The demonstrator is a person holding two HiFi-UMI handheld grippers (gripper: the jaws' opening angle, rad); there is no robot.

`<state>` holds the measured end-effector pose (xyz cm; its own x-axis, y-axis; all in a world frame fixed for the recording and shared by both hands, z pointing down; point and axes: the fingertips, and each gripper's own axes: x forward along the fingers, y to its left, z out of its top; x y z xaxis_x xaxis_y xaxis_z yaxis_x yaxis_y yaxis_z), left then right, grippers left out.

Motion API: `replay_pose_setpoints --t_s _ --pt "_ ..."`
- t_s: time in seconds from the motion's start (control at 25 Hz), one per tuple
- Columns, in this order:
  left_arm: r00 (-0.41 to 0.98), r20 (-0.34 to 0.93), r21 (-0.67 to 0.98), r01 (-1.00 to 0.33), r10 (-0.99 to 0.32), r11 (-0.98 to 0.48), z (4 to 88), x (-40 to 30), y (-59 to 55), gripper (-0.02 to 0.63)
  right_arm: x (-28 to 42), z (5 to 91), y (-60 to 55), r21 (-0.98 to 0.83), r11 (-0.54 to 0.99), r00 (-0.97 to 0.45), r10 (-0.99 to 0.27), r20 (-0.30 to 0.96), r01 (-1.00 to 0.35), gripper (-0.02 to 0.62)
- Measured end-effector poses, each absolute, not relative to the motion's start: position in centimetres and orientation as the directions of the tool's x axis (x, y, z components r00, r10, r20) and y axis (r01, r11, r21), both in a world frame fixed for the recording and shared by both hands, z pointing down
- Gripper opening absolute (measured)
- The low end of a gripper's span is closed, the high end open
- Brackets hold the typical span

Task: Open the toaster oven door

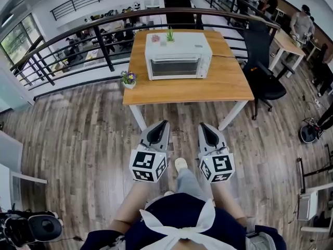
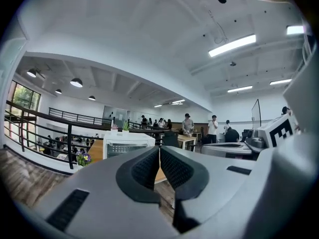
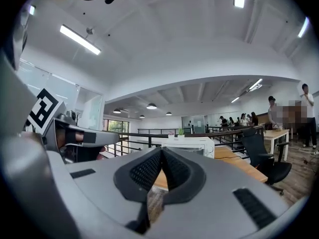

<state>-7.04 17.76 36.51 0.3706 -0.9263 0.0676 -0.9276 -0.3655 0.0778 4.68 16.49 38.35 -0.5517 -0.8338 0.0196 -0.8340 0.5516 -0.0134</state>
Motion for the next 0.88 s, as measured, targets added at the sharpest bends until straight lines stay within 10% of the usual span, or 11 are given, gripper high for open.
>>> replay_pose_setpoints --t_s 0.28,0.44,0.88 --pt "0.371 0.062 0.051 -0.928 -0.927 -0.368 35.6 -7.8 12.9 0.044 3.7 37.8 11.5 -0.015 0.582 -0.582 -0.813 0.022 -0.813 0.114" --pt "0.379 0.098 0.014 -0.925 -0.920 -0.380 36.0 -7.9 9.8 0.230 2.9 37.5 8.4 -0.022 0.596 -0.596 -0.803 0.020 -0.803 0.191" --pt "0.374 0.146 -0.023 -0.924 -0.916 -0.381 36.5 -8.7 3.5 0.272 3.6 37.4 1.7 -0.006 0.615 -0.615 -0.787 0.047 -0.788 0.244"
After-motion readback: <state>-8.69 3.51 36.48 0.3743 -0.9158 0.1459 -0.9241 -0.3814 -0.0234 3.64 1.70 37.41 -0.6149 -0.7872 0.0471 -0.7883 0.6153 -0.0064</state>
